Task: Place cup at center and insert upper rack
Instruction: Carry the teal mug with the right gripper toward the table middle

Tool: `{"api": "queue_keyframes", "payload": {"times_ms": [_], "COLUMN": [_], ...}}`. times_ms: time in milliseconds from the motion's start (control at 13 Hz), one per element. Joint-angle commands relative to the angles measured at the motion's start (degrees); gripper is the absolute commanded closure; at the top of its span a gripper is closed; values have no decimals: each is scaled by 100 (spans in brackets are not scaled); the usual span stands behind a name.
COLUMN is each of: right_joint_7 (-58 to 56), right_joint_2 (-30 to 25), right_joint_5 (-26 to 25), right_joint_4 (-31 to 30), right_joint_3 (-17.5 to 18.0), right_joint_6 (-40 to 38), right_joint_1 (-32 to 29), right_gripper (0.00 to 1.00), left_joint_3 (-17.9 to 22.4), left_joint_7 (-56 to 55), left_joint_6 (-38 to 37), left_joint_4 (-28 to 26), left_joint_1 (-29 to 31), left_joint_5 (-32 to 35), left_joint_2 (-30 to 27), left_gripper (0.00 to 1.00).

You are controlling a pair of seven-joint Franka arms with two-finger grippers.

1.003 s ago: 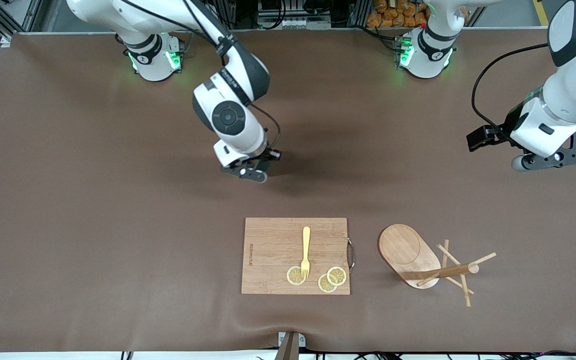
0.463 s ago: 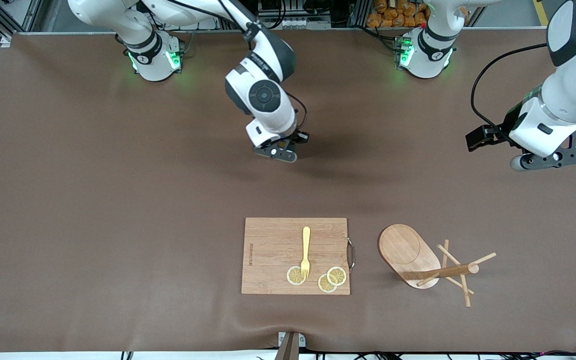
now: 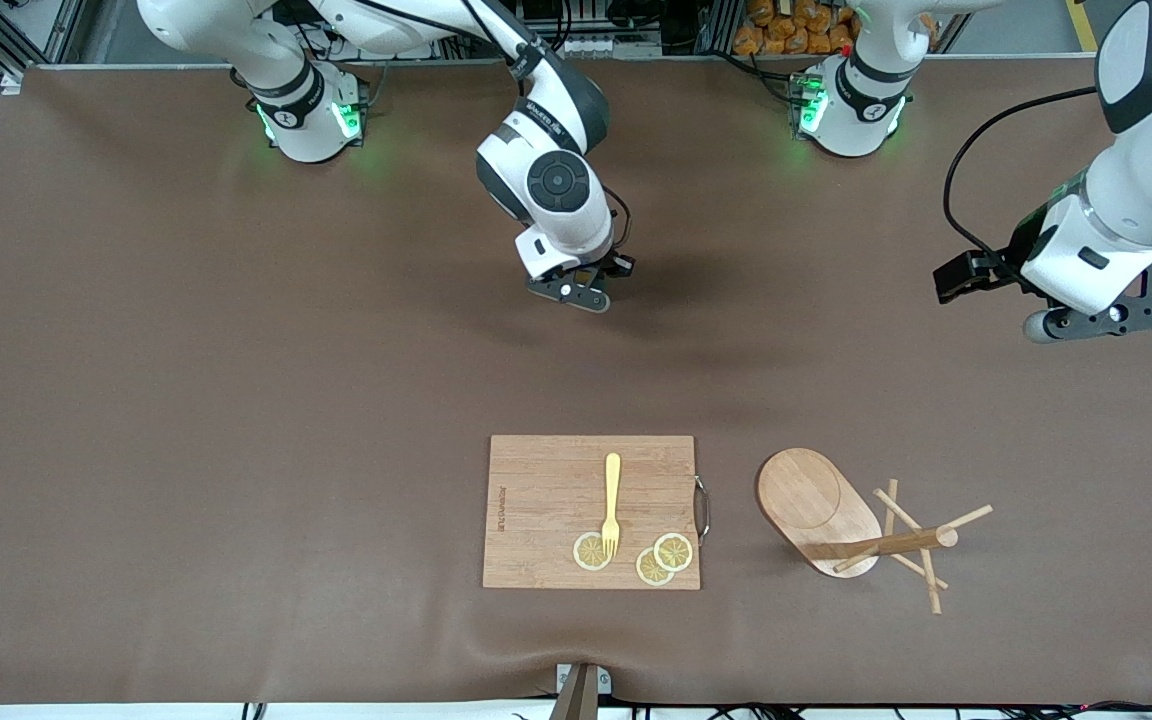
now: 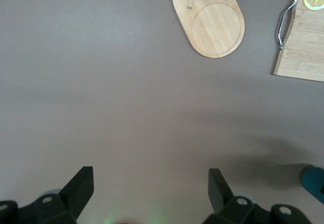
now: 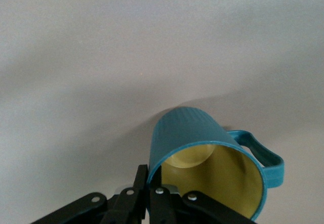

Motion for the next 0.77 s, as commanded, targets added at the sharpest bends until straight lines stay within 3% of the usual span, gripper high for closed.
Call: {"api": "queue_keyframes", "payload": {"times_ms": [0,386,694], "right_joint_7": [300,300,300], "right_joint_2": [101,145,225], "right_joint_5": [56,38,21], "right_joint_4": [96,87,87], "right_joint_3": [-79,-106,-106], "right_joint_6": [-50,-50,-41], "right_joint_1": [150,185,185], "right_gripper": [100,99,88], "left_joint_3": [-12,-12,-21], "left_joint_7": [2,-59,-59], "left_joint_6": [7,7,16], "left_joint_4": [-2,24,50], "left_joint_1": [35,26,26], "left_joint_5": [30,3,-14], "left_joint_2": [-92,-83,-83], "left_gripper": [0,0,0]}}
